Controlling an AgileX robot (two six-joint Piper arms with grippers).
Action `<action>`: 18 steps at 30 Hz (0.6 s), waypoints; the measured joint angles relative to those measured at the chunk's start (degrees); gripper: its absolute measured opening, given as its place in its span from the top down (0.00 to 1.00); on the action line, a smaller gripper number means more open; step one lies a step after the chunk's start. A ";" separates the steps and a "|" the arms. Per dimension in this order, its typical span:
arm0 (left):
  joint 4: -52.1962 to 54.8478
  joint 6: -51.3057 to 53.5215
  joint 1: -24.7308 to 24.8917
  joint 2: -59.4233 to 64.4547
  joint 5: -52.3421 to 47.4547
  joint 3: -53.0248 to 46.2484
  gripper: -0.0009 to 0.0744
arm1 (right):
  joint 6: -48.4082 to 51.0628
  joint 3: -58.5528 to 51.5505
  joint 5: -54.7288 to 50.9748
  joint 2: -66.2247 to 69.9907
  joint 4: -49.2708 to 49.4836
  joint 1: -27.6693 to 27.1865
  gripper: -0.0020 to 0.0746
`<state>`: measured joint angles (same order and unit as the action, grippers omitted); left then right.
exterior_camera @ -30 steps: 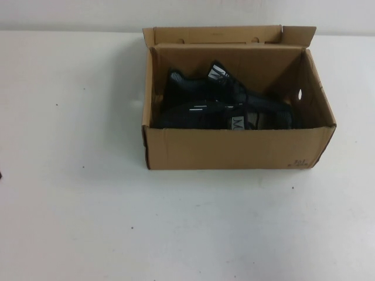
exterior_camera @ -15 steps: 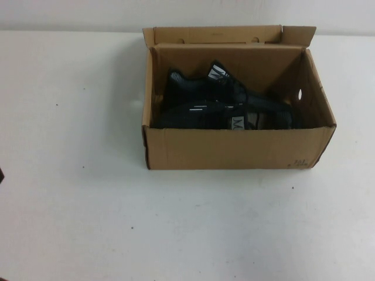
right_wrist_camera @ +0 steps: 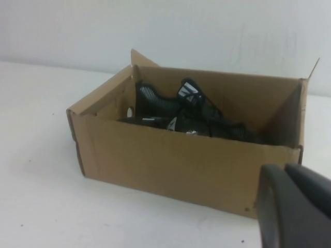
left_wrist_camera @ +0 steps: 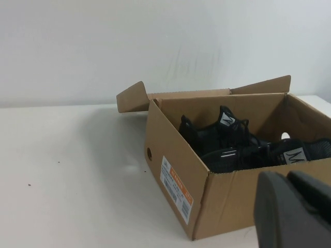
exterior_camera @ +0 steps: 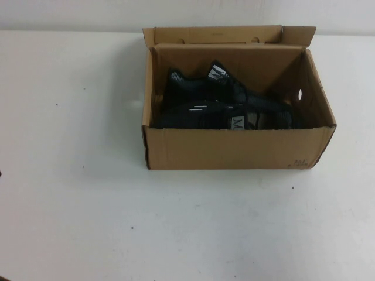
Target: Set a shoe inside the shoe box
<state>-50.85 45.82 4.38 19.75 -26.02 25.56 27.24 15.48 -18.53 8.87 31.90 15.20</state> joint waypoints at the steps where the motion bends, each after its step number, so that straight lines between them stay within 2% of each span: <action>1: 0.00 0.00 0.00 0.00 0.00 0.00 0.99 | 0.00 0.00 -0.13 0.00 0.12 0.00 0.99; 18: 0.00 0.00 0.00 0.00 0.00 0.00 0.99 | 0.00 0.00 -6.54 0.00 0.12 0.00 0.99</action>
<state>-50.85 45.82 4.38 19.75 -26.02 25.56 27.24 15.48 -25.07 8.87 32.02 15.20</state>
